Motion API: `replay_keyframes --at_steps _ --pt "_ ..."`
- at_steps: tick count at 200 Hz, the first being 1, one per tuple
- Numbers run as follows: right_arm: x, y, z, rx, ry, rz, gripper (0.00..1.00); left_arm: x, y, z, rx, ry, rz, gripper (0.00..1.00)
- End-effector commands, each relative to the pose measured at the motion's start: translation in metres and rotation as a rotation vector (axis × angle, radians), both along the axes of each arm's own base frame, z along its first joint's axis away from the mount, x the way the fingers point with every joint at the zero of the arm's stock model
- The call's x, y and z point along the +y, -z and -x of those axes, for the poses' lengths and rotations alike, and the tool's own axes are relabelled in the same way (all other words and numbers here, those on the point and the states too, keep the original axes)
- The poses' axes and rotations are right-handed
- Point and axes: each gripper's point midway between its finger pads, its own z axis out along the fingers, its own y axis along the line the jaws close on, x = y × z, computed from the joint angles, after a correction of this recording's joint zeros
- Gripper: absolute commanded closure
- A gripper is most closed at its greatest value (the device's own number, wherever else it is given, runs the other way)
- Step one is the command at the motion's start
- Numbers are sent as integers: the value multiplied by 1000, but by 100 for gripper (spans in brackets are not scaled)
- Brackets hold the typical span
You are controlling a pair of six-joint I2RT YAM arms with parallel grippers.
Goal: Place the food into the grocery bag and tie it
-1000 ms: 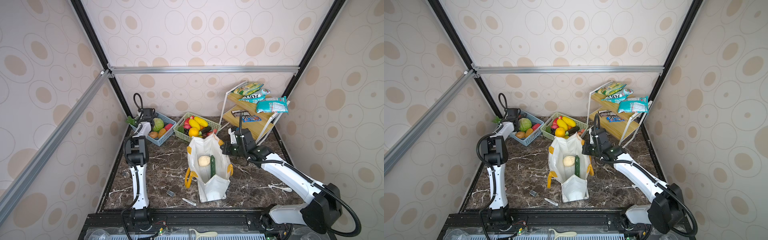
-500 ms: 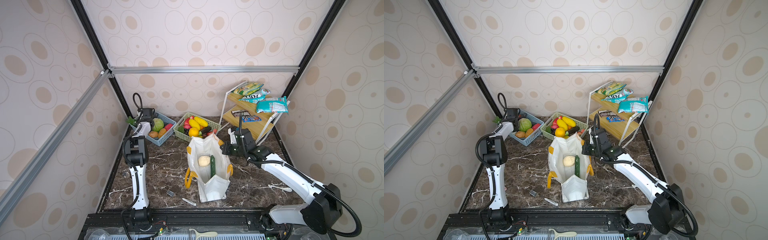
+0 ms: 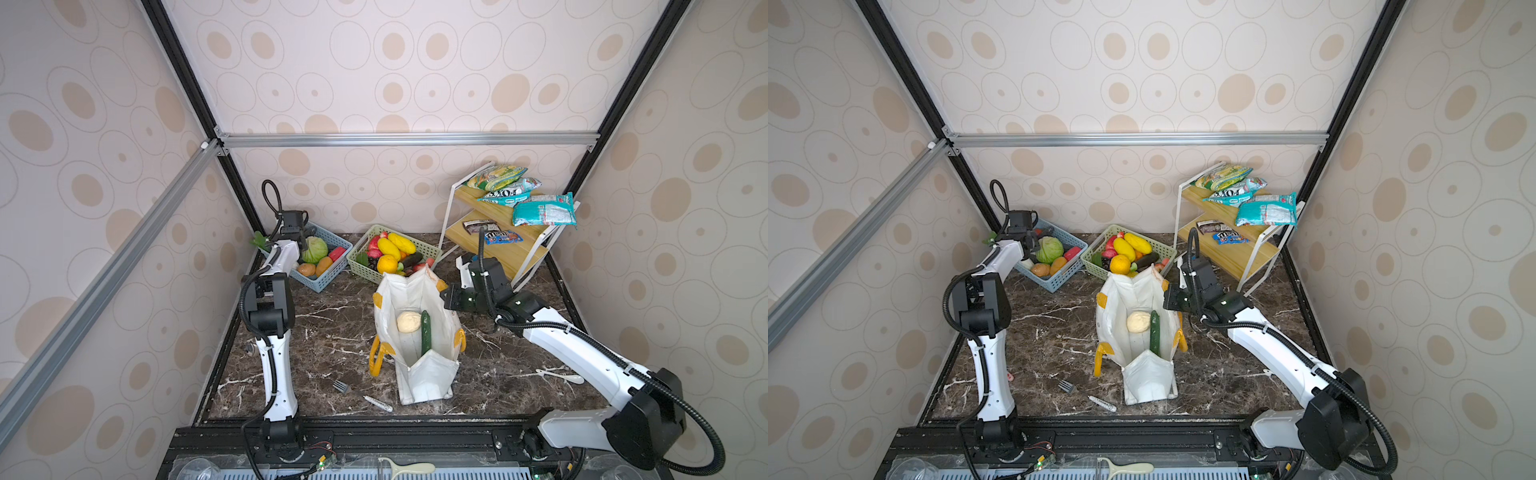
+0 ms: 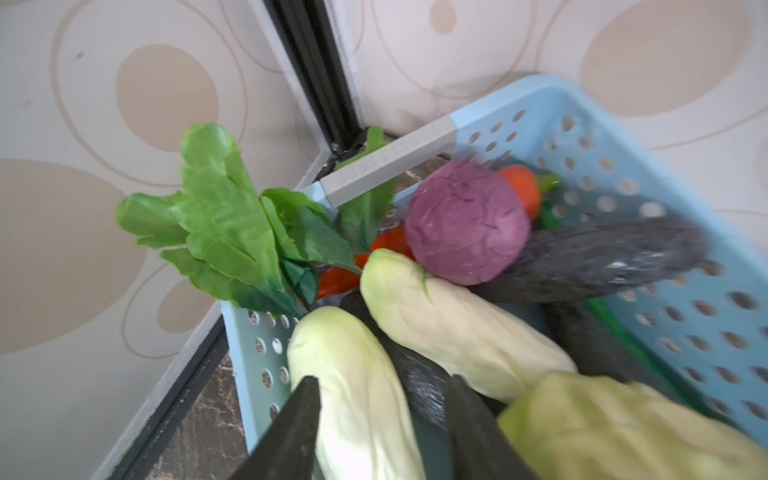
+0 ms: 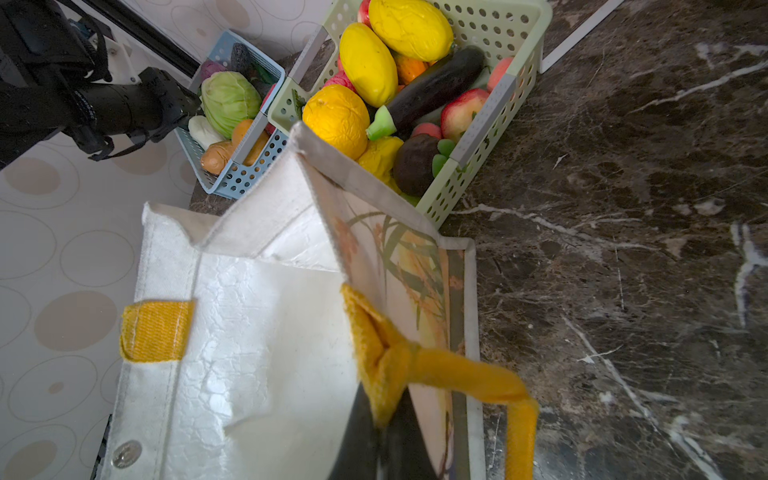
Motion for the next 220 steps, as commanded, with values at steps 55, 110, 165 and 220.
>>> replay_keyframes --at_steps 55,110,165,220 --pt "-2 -13 3 -41 15 -15 100 7 -3 -11 -96 -73 218 42" --pt "-3 -10 5 -33 23 -12 100 24 8 -16 -24 -58 87 45" --pt "0 -5 3 -18 25 -6 100 23 44 -12 72 -35 96 48" --pt "1 -6 2 -14 24 -3 100 14 11 1 31 -1 109 39"
